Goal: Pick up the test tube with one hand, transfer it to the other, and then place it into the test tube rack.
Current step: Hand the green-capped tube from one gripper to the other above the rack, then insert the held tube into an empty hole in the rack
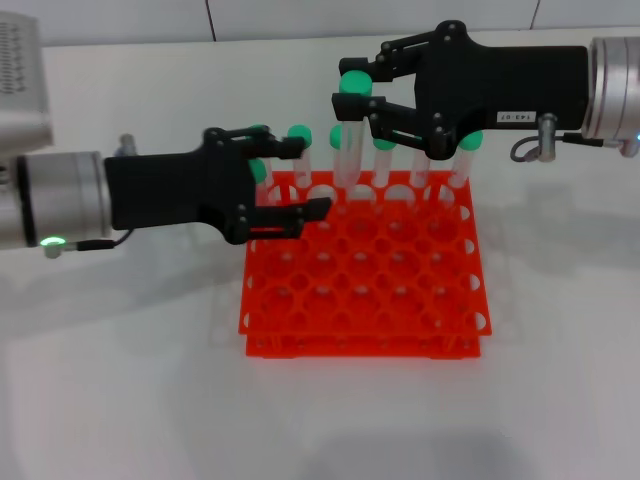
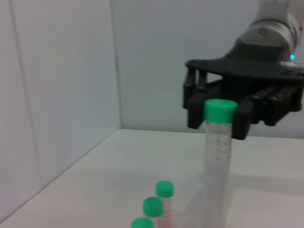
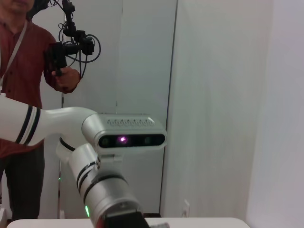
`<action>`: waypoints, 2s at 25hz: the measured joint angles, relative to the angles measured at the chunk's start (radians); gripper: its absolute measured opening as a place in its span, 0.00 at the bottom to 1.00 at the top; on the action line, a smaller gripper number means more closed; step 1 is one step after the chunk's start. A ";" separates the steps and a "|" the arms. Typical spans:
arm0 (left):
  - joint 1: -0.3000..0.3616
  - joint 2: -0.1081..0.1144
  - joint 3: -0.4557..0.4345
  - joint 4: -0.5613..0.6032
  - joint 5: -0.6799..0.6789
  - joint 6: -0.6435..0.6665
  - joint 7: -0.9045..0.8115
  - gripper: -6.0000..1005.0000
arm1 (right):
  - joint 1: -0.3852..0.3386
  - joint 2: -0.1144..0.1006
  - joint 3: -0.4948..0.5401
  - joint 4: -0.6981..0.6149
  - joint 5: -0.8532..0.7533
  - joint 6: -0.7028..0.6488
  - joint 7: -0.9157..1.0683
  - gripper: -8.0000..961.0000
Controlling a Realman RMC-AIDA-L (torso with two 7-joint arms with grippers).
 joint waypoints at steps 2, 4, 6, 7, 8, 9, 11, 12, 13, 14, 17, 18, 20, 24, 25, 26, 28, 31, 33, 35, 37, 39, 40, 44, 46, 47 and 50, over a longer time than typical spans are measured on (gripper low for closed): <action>0.023 0.000 0.000 0.041 0.000 0.000 -0.042 0.62 | 0.000 0.001 -0.009 0.000 0.004 0.005 0.000 0.28; 0.042 0.003 0.000 0.079 0.004 0.000 -0.084 0.70 | -0.001 0.001 -0.018 0.002 0.010 0.011 0.000 0.28; 0.066 0.005 -0.001 0.124 0.008 0.002 -0.124 0.78 | -0.003 0.001 -0.022 0.003 0.012 0.015 0.000 0.28; 0.078 0.005 -0.002 0.141 0.009 0.002 -0.141 0.80 | -0.006 0.001 -0.023 0.003 0.012 0.015 0.000 0.28; 0.091 0.006 -0.002 0.163 0.010 0.002 -0.160 0.82 | -0.008 0.001 -0.023 0.002 0.012 0.015 0.000 0.28; 0.104 0.006 -0.003 0.184 0.010 0.003 -0.179 0.84 | -0.011 0.001 -0.027 0.001 0.013 0.015 0.000 0.28; 0.124 0.008 -0.004 0.222 0.010 0.005 -0.210 0.87 | -0.014 0.001 -0.033 0.001 0.020 0.016 0.000 0.28; 0.138 0.010 -0.005 0.248 0.010 0.006 -0.232 0.87 | -0.014 0.001 -0.033 0.001 0.020 0.016 0.000 0.28; 0.145 0.011 -0.005 0.264 0.010 0.008 -0.244 0.87 | -0.016 0.001 -0.040 0.002 0.027 0.016 -0.001 0.28; 0.156 0.013 -0.006 0.288 0.010 0.013 -0.262 0.87 | -0.016 0.001 -0.044 0.003 0.031 0.016 -0.002 0.28; 0.176 0.019 -0.007 0.330 0.019 0.033 -0.292 0.87 | -0.017 0.001 -0.048 0.005 0.034 0.016 -0.003 0.28; 0.181 0.020 -0.007 0.344 0.029 0.040 -0.305 0.87 | -0.017 0.001 -0.048 0.007 0.034 0.016 -0.003 0.28; 0.187 0.023 -0.007 0.371 0.068 0.051 -0.343 0.87 | -0.018 0.001 -0.049 0.010 0.034 0.016 -0.003 0.28; 0.185 0.034 -0.009 0.393 0.181 0.082 -0.440 0.87 | -0.027 0.001 -0.051 0.013 0.035 0.016 -0.002 0.28; 0.185 0.034 -0.009 0.393 0.181 0.082 -0.440 0.87 | -0.028 0.002 -0.056 0.013 0.036 0.017 -0.001 0.28; 0.185 0.038 -0.012 0.396 0.199 0.089 -0.455 0.87 | -0.028 0.002 -0.059 0.013 0.037 0.020 -0.001 0.28; 0.185 0.046 -0.031 0.398 0.237 0.113 -0.478 0.87 | -0.028 0.002 -0.075 0.014 0.044 0.034 -0.001 0.28; 0.185 0.048 -0.105 0.400 0.293 0.166 -0.489 0.87 | -0.028 0.002 -0.110 0.015 0.057 0.070 0.000 0.28; 0.184 0.043 -0.155 0.404 0.348 0.192 -0.492 0.87 | -0.024 0.002 -0.132 0.016 0.062 0.088 0.000 0.28; 0.184 0.041 -0.175 0.406 0.395 0.204 -0.495 0.87 | -0.020 0.003 -0.145 0.016 0.066 0.098 0.000 0.28; 0.182 0.040 -0.178 0.408 0.433 0.208 -0.497 0.87 | -0.020 0.003 -0.161 0.016 0.082 0.114 0.000 0.28; 0.180 0.039 -0.180 0.409 0.470 0.207 -0.498 0.87 | -0.019 0.003 -0.183 0.017 0.099 0.141 -0.002 0.28; 0.180 0.039 -0.182 0.409 0.482 0.205 -0.496 0.87 | -0.018 0.002 -0.194 0.017 0.104 0.154 -0.003 0.28; 0.177 0.038 -0.186 0.409 0.494 0.204 -0.479 0.87 | -0.014 0.004 -0.232 0.017 0.113 0.217 -0.003 0.28; 0.174 0.038 -0.187 0.410 0.494 0.203 -0.470 0.87 | -0.013 0.004 -0.248 0.019 0.115 0.253 -0.003 0.28; 0.172 0.038 -0.187 0.411 0.494 0.202 -0.467 0.87 | -0.011 0.005 -0.257 0.021 0.115 0.271 -0.002 0.28; 0.168 0.038 -0.187 0.411 0.494 0.200 -0.461 0.87 | -0.005 0.005 -0.277 0.024 0.117 0.314 -0.002 0.28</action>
